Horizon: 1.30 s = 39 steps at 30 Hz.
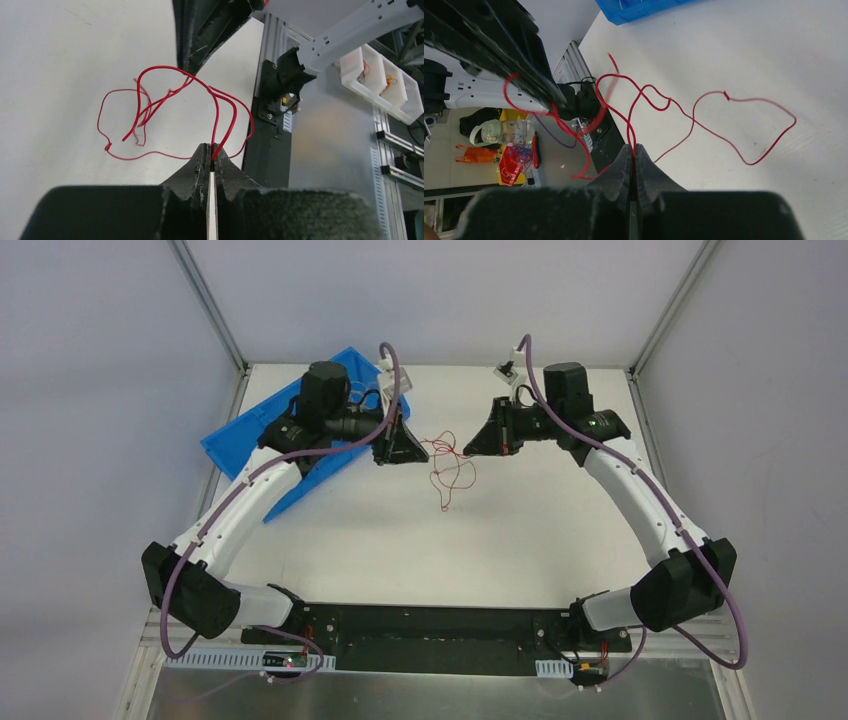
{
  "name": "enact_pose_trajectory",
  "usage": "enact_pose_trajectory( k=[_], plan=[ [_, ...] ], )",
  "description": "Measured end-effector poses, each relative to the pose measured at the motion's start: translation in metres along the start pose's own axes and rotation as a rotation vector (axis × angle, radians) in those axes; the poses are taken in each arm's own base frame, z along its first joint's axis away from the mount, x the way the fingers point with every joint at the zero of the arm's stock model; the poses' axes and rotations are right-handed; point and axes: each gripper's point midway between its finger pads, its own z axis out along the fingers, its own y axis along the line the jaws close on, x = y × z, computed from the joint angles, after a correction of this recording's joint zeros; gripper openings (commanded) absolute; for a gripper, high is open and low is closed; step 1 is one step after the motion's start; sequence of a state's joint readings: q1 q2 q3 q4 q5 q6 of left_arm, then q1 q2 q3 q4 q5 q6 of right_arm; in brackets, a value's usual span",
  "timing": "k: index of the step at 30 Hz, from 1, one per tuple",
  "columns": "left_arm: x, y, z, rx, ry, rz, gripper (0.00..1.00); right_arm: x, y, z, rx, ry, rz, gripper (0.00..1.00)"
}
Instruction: Untangle the cables
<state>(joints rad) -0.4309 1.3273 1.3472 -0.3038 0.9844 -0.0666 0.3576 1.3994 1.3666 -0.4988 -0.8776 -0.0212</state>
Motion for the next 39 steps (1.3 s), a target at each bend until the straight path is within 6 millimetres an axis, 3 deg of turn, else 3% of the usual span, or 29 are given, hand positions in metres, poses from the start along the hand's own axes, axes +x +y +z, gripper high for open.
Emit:
enact_pose_trajectory(
  k=[6,10,13,20,27,34,39],
  plan=[
    [0.041,-0.011,0.028,0.047,0.083,0.001,0.27,0.011,0.014,0.016,-0.043,0.04,0.011,0.0],
    [0.058,-0.008,0.04,0.026,0.111,0.046,0.26,0.025,0.014,0.025,-0.056,0.071,0.036,0.0],
    [0.078,0.005,0.044,-0.011,0.137,0.091,0.24,0.045,0.006,0.031,-0.049,0.112,0.072,0.0],
    [0.134,0.036,0.037,-0.117,0.211,0.158,0.25,0.082,-0.014,0.035,-0.018,0.195,0.137,0.0],
    [0.119,0.037,0.033,-0.133,0.149,0.322,0.29,0.087,-0.024,0.045,-0.012,0.22,0.171,0.0],
    [0.131,0.043,0.036,-0.133,0.162,0.41,0.54,0.101,-0.032,0.06,-0.012,0.273,0.21,0.0],
    [0.139,0.046,0.041,-0.115,0.183,0.462,0.64,0.106,-0.026,0.065,-0.026,0.293,0.198,0.0]
  ],
)
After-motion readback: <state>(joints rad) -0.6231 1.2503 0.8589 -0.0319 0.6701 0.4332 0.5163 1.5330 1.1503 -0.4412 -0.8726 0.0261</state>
